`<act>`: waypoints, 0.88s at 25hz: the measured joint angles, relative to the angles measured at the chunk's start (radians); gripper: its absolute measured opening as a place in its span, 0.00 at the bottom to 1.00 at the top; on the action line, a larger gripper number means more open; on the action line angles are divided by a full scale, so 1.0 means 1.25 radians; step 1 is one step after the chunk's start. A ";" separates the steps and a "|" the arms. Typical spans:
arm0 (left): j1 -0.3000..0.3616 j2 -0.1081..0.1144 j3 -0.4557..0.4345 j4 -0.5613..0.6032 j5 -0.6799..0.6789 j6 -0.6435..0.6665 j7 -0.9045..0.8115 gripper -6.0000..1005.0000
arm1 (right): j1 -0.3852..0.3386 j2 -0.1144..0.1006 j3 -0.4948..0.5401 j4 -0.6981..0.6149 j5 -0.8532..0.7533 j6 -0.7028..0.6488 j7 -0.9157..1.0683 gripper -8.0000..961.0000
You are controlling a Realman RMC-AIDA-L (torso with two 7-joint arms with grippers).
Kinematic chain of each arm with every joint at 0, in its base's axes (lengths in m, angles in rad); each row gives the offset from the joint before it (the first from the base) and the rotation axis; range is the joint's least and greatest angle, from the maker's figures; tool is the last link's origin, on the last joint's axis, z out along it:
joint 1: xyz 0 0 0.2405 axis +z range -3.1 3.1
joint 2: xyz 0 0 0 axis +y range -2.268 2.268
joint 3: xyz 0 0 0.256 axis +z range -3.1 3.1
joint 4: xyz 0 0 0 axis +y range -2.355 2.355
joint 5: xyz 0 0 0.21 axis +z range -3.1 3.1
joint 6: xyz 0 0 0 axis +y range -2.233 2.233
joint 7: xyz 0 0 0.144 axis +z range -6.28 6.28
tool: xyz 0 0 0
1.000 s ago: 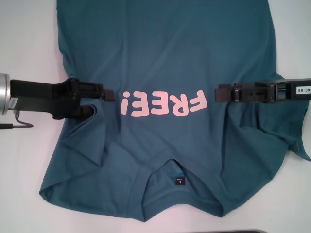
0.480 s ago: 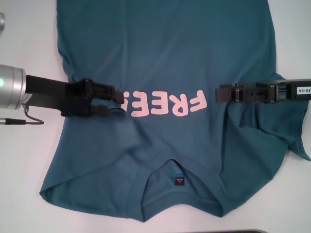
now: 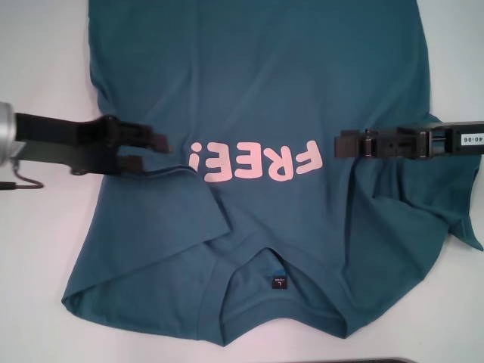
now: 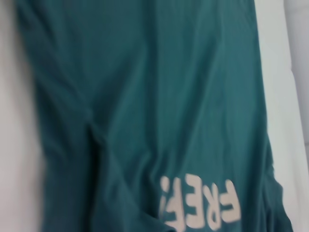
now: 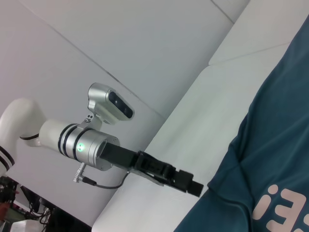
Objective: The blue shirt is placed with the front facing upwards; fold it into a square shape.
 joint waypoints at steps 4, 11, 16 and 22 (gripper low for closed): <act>0.016 0.014 -0.014 0.011 0.004 -0.010 -0.003 0.65 | 0.000 0.000 0.000 0.000 0.000 0.000 0.000 0.89; 0.031 0.017 -0.007 0.041 0.018 -0.073 -0.006 0.64 | 0.001 0.000 0.000 0.000 0.000 -0.001 0.001 0.88; 0.024 0.011 0.011 0.060 0.036 -0.105 -0.005 0.64 | 0.000 0.000 0.000 0.000 0.000 -0.001 0.001 0.88; 0.010 0.003 0.014 0.079 0.038 -0.133 -0.003 0.64 | -0.003 -0.001 0.000 0.000 0.000 0.000 0.001 0.88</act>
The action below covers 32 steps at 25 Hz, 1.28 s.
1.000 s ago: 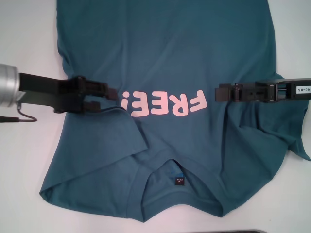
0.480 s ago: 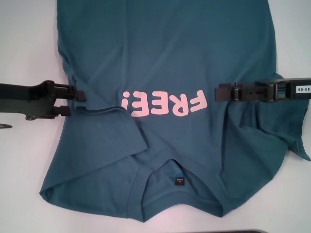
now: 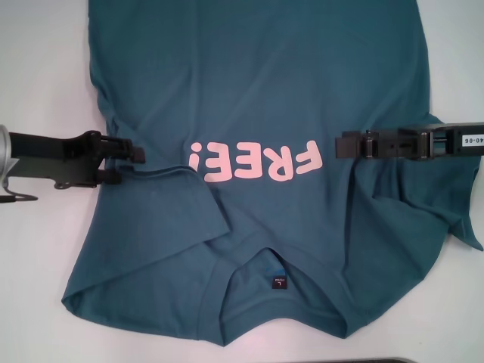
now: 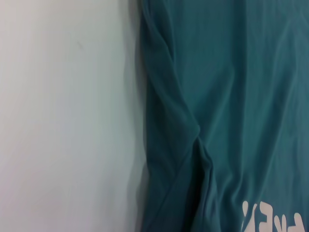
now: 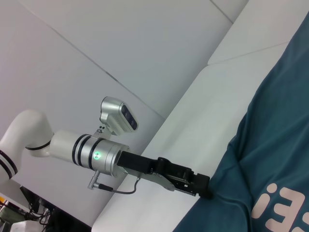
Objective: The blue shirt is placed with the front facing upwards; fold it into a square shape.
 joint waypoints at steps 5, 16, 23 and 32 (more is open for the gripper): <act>-0.017 -0.015 0.000 0.003 -0.011 -0.004 0.010 0.64 | 0.000 0.000 0.000 0.000 0.000 0.000 0.000 0.87; 0.003 -0.005 -0.049 0.010 -0.222 0.102 0.127 0.64 | 0.001 0.000 0.004 0.000 0.000 -0.003 -0.004 0.87; 0.074 0.051 -0.065 0.071 -0.282 0.353 0.578 0.64 | -0.003 -0.001 0.000 -0.003 0.000 -0.001 -0.024 0.86; 0.211 -0.043 -0.070 0.068 -0.297 0.416 1.151 0.65 | -0.008 -0.025 0.003 -0.008 -0.036 -0.010 -0.046 0.85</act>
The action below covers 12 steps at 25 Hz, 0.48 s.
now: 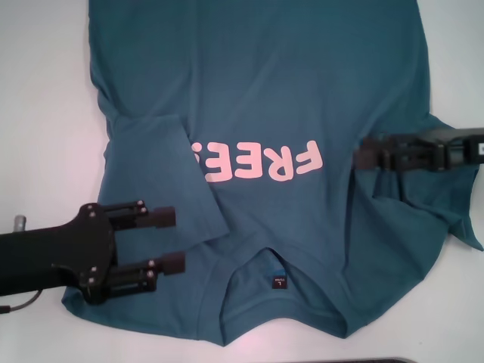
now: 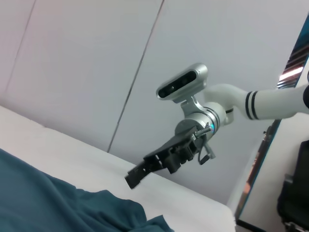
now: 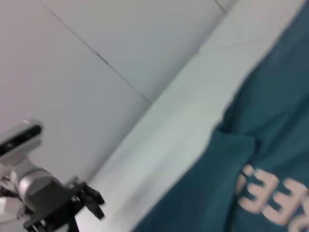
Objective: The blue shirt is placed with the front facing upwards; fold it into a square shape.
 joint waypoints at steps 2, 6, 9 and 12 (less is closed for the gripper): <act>0.005 -0.002 -0.002 -0.001 0.002 -0.004 0.003 0.65 | -0.002 -0.014 0.001 -0.001 -0.032 -0.005 0.020 0.85; 0.007 0.000 -0.003 -0.001 0.001 -0.004 -0.018 0.65 | -0.012 -0.066 0.003 -0.001 -0.139 -0.012 0.089 0.85; 0.007 -0.002 -0.004 -0.001 0.000 -0.006 -0.018 0.65 | -0.021 -0.103 0.006 0.002 -0.199 -0.012 0.129 0.85; 0.002 -0.003 -0.004 -0.001 0.000 -0.009 -0.018 0.65 | -0.027 -0.125 0.008 0.003 -0.232 -0.029 0.161 0.85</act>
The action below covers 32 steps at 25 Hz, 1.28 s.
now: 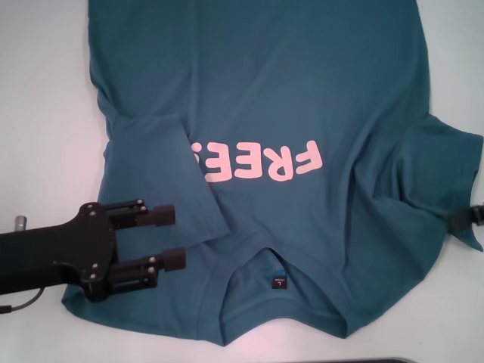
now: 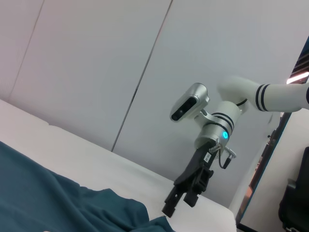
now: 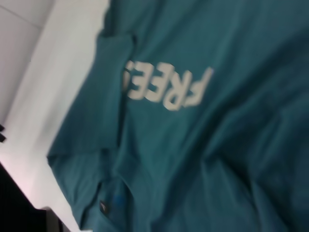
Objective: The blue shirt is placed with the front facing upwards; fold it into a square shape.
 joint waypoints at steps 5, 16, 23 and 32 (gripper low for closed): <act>-0.006 0.000 -0.003 -0.001 0.000 -0.001 -0.004 0.65 | -0.002 -0.018 0.059 -0.002 -0.044 -0.007 0.044 0.84; -0.008 -0.002 -0.031 -0.001 -0.003 0.000 -0.003 0.65 | -0.004 -0.016 0.115 -0.003 -0.076 0.047 0.117 0.83; -0.010 -0.003 -0.032 -0.002 -0.003 -0.003 -0.002 0.65 | -0.004 -0.012 0.127 0.006 -0.079 0.081 0.128 0.83; -0.014 -0.003 -0.043 -0.002 -0.003 -0.003 -0.002 0.64 | 0.003 -0.009 0.130 0.029 -0.087 0.109 0.131 0.82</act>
